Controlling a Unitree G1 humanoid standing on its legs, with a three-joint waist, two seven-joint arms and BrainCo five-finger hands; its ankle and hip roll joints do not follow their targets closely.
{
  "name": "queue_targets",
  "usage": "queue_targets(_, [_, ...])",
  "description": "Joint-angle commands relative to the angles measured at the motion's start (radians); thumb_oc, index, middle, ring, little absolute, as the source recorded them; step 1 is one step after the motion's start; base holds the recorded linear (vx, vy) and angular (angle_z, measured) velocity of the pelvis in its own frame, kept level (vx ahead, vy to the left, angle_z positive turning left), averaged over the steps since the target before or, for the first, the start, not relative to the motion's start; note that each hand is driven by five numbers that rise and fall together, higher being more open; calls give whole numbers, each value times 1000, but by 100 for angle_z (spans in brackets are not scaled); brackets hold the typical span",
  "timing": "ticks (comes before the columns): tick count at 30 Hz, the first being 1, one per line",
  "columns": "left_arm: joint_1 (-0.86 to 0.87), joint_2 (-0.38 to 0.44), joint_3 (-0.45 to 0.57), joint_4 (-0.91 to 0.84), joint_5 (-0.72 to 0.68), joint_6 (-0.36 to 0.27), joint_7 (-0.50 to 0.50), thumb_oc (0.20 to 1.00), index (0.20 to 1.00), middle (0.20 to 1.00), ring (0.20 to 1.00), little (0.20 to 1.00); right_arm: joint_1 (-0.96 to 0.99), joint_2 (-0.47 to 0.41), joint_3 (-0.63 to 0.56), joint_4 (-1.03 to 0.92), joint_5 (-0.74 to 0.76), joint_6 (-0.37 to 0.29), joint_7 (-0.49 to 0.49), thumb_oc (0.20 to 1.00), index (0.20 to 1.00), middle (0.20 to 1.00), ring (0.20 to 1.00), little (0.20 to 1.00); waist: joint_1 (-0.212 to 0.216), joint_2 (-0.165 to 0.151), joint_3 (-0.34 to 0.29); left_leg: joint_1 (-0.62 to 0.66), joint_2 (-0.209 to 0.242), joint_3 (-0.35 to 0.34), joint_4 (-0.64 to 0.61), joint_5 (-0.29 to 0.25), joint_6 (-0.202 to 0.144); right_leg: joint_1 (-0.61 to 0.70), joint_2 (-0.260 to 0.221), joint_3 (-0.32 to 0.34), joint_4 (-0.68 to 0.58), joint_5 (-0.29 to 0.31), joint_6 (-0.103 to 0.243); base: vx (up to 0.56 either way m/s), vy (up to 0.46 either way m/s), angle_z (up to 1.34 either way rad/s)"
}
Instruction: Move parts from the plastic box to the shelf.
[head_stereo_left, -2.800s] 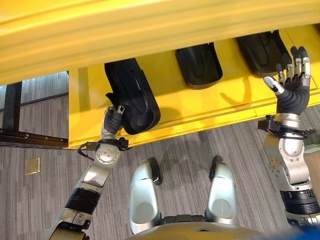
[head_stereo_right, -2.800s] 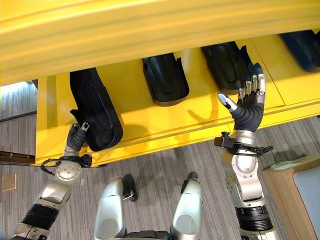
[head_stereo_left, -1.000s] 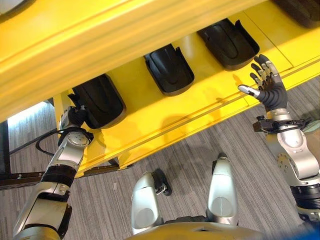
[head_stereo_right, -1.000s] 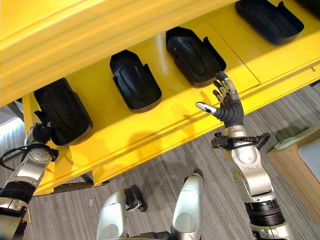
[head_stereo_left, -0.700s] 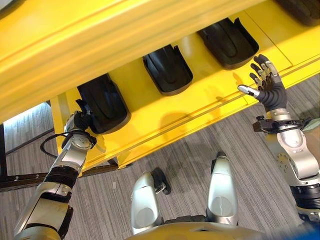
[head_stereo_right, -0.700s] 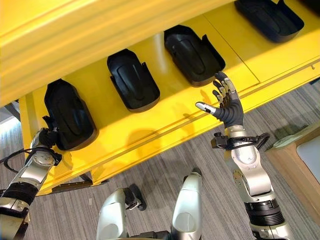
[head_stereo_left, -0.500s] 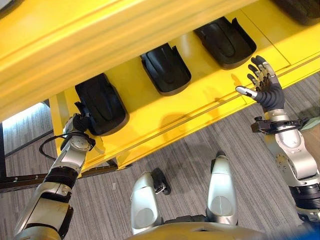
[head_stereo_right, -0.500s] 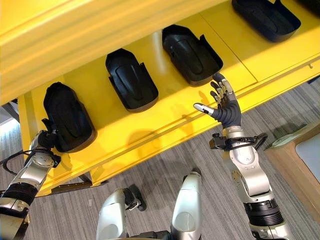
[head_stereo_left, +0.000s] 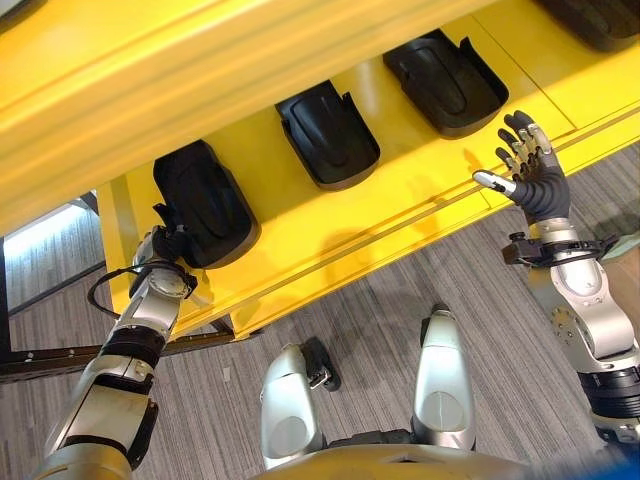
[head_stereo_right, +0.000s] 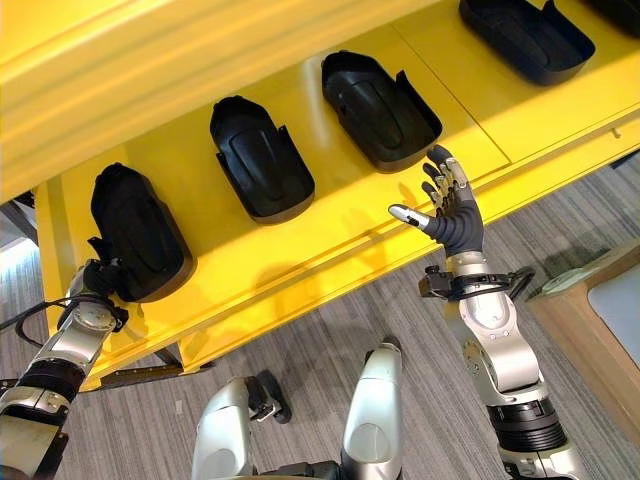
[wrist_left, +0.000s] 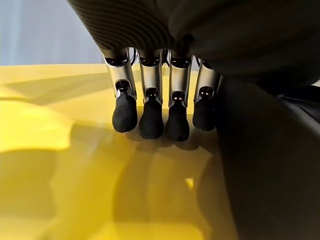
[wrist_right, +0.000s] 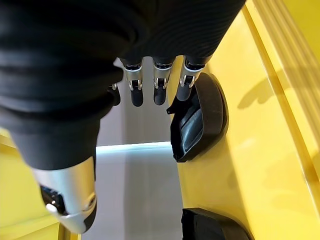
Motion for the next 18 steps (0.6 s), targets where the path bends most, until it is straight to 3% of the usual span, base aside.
queue_targets(1, [-19, 54, 31, 25, 10, -12, 36, 200, 200, 200, 200, 200, -53, -23, -6, -10, 12, -57, 0, 1000, 1000, 1000, 1000, 1000, -3, -25, -41, 41, -11, -19, -66, 32, 5, 37, -4, -25, 48, -17, 8, 0, 0, 0])
queue_targets(18, [-54, 99, 31, 72, 94, 35, 63, 200, 200, 200, 200, 200, -53, -37, 2, -2, 15, -48, -4, 1000, 1000, 1000, 1000, 1000, -11, -30, -40, 30, -8, -26, -40, 18, 10, 31, 3, -20, 103, -57, -4, 11, 6, 0])
